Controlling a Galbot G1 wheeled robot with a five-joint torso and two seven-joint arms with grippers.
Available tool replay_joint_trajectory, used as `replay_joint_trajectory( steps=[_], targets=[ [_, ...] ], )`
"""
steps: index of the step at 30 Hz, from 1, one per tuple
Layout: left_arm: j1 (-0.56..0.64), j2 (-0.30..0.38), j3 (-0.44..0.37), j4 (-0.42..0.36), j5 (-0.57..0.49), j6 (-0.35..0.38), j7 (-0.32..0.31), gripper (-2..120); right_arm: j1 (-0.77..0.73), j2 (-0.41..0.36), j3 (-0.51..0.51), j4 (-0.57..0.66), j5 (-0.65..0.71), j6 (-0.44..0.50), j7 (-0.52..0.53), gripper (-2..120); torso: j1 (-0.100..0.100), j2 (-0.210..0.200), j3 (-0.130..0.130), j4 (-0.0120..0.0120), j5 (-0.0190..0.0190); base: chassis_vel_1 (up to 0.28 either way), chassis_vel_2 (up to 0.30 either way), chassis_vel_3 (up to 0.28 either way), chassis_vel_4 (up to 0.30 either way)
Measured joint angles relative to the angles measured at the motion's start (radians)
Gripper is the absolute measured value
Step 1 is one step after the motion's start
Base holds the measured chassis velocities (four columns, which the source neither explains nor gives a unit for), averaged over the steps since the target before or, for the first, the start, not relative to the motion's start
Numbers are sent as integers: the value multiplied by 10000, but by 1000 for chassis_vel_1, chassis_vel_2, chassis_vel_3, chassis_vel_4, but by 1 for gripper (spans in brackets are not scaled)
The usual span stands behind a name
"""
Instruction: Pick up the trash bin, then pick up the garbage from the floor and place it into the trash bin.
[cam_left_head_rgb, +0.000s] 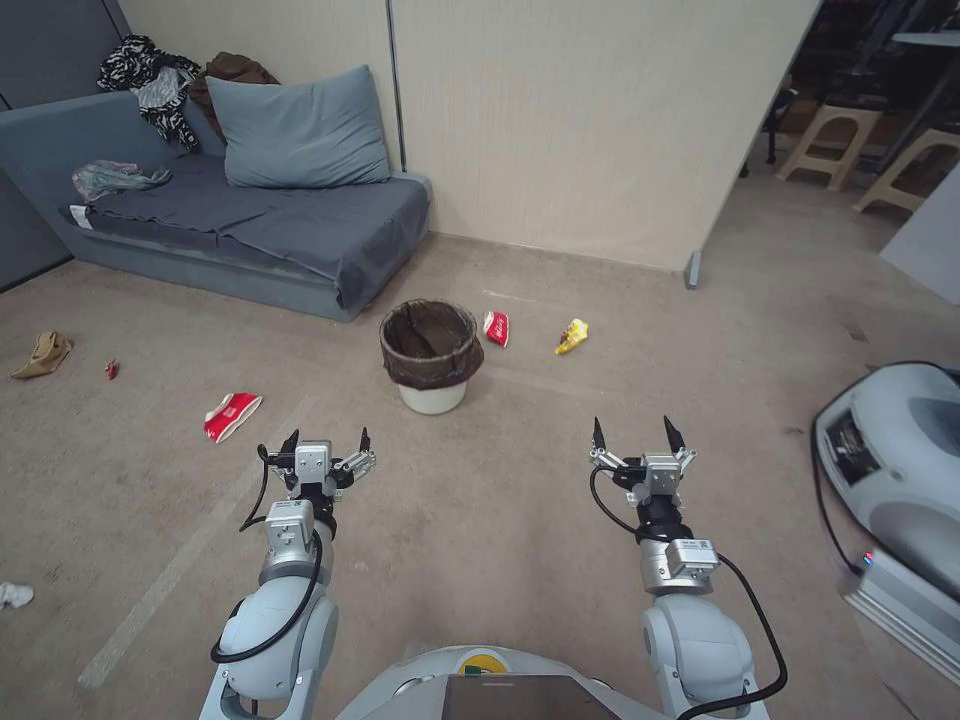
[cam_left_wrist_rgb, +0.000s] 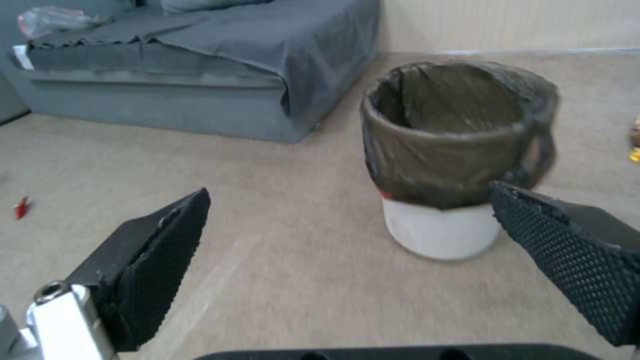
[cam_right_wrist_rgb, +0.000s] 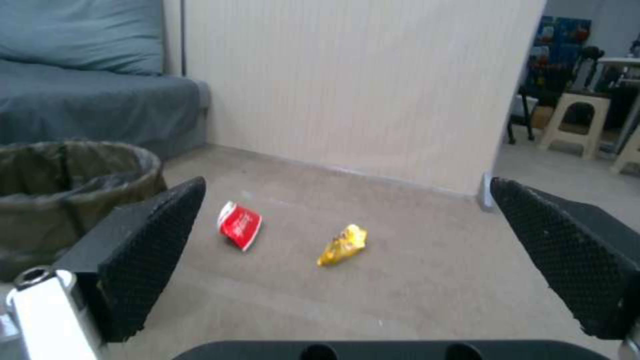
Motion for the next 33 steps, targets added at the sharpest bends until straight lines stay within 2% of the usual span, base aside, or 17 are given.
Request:
replay_joint_trajectory(
  steps=[3,4,8,11,16,19,23,26,27,29,30,33],
  targets=[
    [-1,0,5,5,0,0,1,100,3,-1,7,-12,-1,5,7,100,0,0,2,-3,-6,-303,309,321,-314],
    [3,-1,1,6,1,0,-1,100,-2,0,5,-25,-1,6,10,100,0,0,0,-2,7,-299,314,297,-316],
    [7,0,7,5,1,-1,2,100,8,0,17,-25,0,18,14,100,0,0,1,1,-10,-311,303,327,-294],
    [7,0,-1,4,1,-3,-1,100,-3,0,26,-28,2,30,12,100,0,0,0,-6,-3,-286,289,308,-310],
    [13,-2,-2,-8,4,-5,-4,100,-1,0,37,-45,2,84,-8,100,0,0,-1,2,2,-281,300,305,-306],
    [13,-4,10,-7,4,-6,-4,100,-5,0,39,-62,-10,113,-9,100,1,0,0,-4,-7,-291,291,289,-287],
    [12,-3,-3,-6,5,-10,-10,100,-5,0,34,-74,-31,141,-13,100,0,0,-1,-3,1,-275,272,289,-280],
    [14,-2,-16,-6,3,-10,-16,100,19,1,30,-108,-162,245,-16,100,0,0,-1,1,-2,-185,185,217,-173],
    [10,1,-10,-5,-1,-10,-17,100,62,0,32,-151,-282,341,34,100,1,0,1,-4,-7,-163,160,141,-142],
    [4,4,-19,-14,-10,-10,-25,100,179,0,49,-277,-538,635,114,100,1,0,1,1,3,-45,70,56,-62],
    [4,7,-11,-14,-18,-5,-26,100,197,0,64,-300,-595,735,105,100,2,-1,3,-1,-8,0,0,0,0],
    [1,9,-12,-14,-29,10,-40,100,189,-1,61,-309,-619,784,48,100,2,-1,2,-1,-2,13,-26,-21,15]
  ],
)
